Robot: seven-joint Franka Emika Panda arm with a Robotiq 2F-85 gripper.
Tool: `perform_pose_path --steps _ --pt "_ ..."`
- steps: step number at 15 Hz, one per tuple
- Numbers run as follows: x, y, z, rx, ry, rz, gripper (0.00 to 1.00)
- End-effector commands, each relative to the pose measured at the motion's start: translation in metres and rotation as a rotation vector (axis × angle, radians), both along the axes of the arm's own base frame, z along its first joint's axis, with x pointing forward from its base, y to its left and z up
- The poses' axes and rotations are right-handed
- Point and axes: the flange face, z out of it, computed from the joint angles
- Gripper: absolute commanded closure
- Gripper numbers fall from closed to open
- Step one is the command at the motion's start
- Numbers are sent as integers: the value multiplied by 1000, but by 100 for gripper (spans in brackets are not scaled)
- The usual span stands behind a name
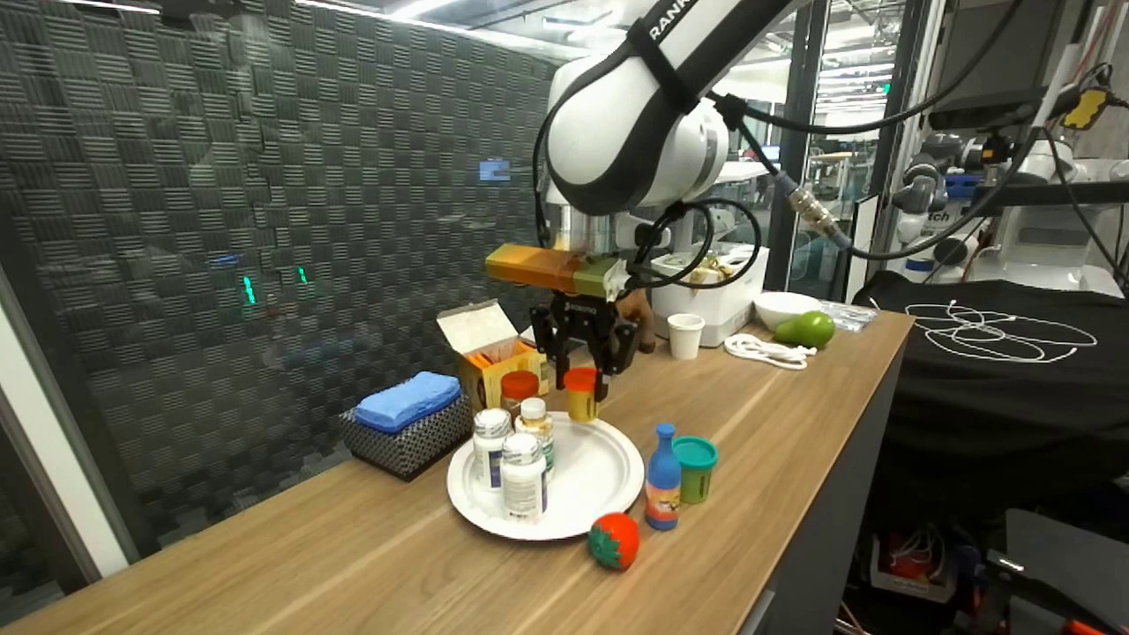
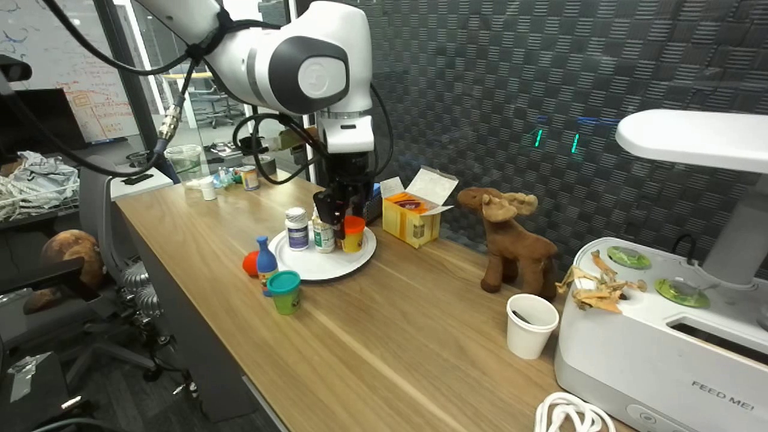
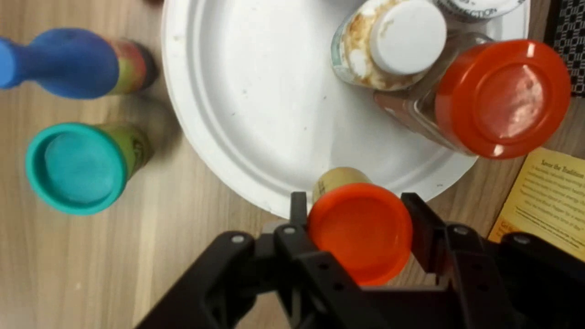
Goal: Gather all the objects surrounding the white plate and arrange them on the plate
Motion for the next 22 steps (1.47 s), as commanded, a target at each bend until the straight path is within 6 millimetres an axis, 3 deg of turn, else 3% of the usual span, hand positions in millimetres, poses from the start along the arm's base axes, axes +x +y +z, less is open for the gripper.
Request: perform_pose_path --steps 1,13,14,15,18,22 --pt "22 9 -12 79 -6 -67 71" --pt "33 21 -23 84 1 -114 71" --pt "33 22 -23 74 3 -108 21" --pt "33 24 -23 71 5 -101 20" --pt "32 28 -22 65 1 -89 0" --pt "31 29 -18 61 -8 -87 0"
